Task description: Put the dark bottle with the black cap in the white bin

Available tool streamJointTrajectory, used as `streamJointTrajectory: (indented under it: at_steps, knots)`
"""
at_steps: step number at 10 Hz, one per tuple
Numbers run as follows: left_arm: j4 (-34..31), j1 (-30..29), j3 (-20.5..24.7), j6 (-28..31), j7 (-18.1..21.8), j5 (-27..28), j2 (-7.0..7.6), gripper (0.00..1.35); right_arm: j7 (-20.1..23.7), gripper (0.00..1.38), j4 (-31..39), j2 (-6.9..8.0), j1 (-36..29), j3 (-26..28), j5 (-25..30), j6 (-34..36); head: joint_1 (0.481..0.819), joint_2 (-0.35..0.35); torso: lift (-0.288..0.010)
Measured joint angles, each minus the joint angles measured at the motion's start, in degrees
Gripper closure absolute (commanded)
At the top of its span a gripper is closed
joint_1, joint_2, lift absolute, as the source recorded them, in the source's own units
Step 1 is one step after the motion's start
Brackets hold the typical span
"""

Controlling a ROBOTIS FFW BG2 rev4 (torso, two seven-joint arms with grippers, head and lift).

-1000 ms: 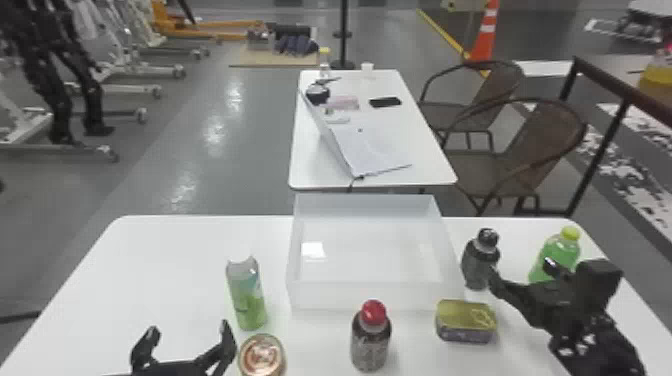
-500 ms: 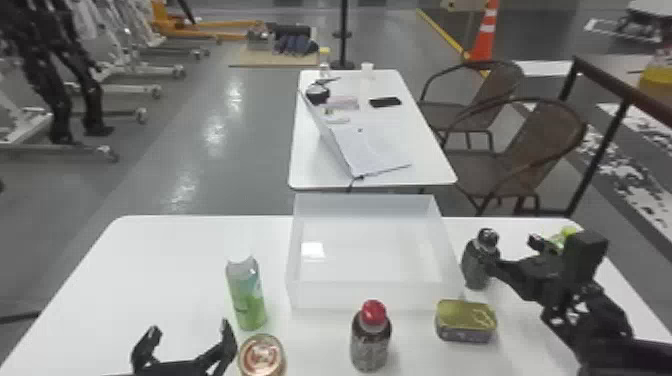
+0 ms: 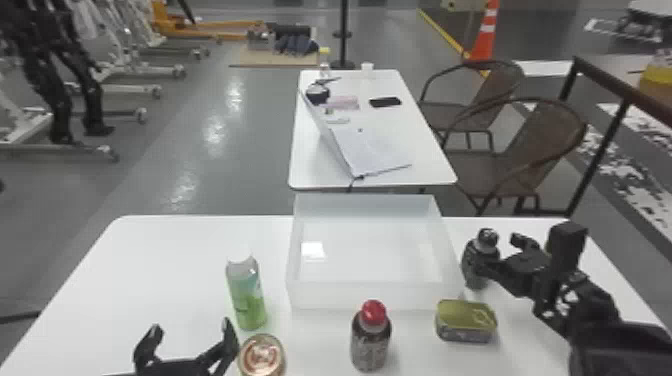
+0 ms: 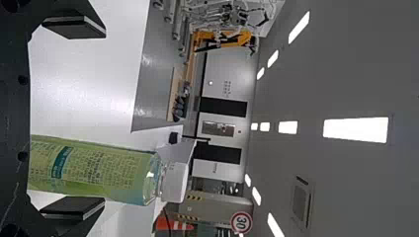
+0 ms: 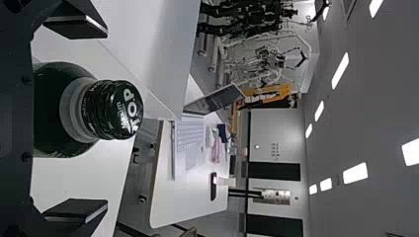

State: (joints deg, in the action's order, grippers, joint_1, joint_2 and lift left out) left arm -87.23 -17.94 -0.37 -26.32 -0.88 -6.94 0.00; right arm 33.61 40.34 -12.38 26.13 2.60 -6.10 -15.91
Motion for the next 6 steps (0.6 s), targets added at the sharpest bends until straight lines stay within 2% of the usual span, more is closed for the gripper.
streamJointTrajectory:
  at_steps: [2,4,5,6]
  knots:
    - [0.39,0.27,-0.35,-0.09,0.00,-0.28,0.00,0.11,0.74,0.09,-2.87,0.00,1.79,-0.78,1.16,0.20,0.549,0.000,-0.100]
    - [0.65,0.36,-0.47,-0.20,0.00,-0.52,0.00,0.11,0.85,0.09,-2.61,0.00,2.48,-0.84,4.91,3.12,0.549,0.000,-0.100]
    - [0.75,0.37,-0.53,-0.22,0.00,-0.60,0.00,0.11,0.77,0.13,-1.84,0.06,2.52,-0.84,6.46,4.32,0.549,0.000,-0.100]
    - [0.82,0.38,-0.58,-0.27,0.01,-0.68,0.00,0.11,0.43,0.36,-1.42,0.13,2.52,-0.84,7.25,4.87,0.549,0.000,-0.100]
